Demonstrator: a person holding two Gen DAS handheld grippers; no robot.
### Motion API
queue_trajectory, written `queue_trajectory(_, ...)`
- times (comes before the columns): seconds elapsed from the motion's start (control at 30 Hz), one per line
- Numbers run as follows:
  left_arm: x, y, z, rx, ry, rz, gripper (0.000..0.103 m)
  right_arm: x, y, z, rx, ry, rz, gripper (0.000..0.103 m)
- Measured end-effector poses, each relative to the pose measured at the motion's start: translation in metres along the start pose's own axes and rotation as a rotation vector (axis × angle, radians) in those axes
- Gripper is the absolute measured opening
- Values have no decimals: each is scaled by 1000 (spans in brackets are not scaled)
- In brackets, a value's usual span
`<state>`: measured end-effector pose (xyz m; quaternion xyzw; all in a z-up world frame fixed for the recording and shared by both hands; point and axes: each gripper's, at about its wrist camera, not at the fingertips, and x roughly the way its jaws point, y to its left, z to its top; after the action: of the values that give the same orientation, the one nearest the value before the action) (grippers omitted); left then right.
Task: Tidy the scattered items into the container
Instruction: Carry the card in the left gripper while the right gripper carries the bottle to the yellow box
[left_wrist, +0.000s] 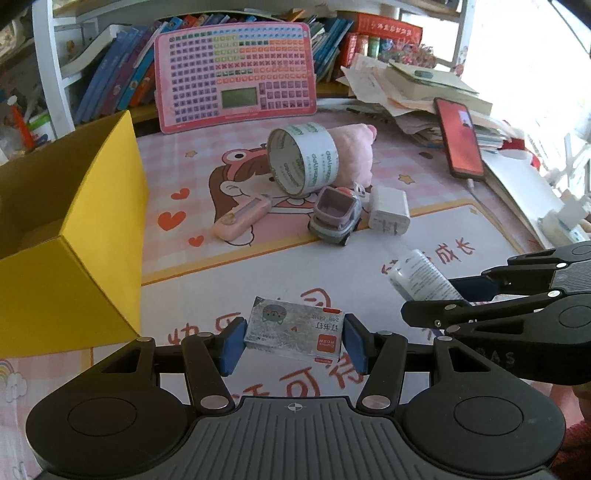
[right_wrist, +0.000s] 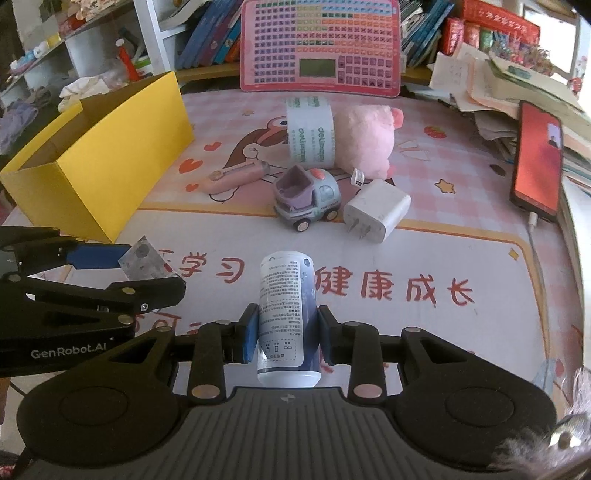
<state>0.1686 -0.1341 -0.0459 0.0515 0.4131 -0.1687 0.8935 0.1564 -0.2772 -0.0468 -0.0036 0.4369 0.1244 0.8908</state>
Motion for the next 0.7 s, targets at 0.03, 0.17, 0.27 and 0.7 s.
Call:
queue_trajectory(0.03, -3, 2, -2, 4, -5, -9, 55, -3, 3, -2, 5, -3, -10, 31)
queue_trajectory(0.17, -20, 12, -17, 15, -27, -49, 55, -14, 21, -14, 25, -6, -52, 31)
queue_trajectory(0.27, -34, 26, -30, 24, -34, -66, 55, -21, 38, -23, 45, -8, -73, 31)
queue_trajectory(0.7, -115, 100, -82, 35, -86, -3, 55, -43, 148, -52, 35, -69, -23, 31)
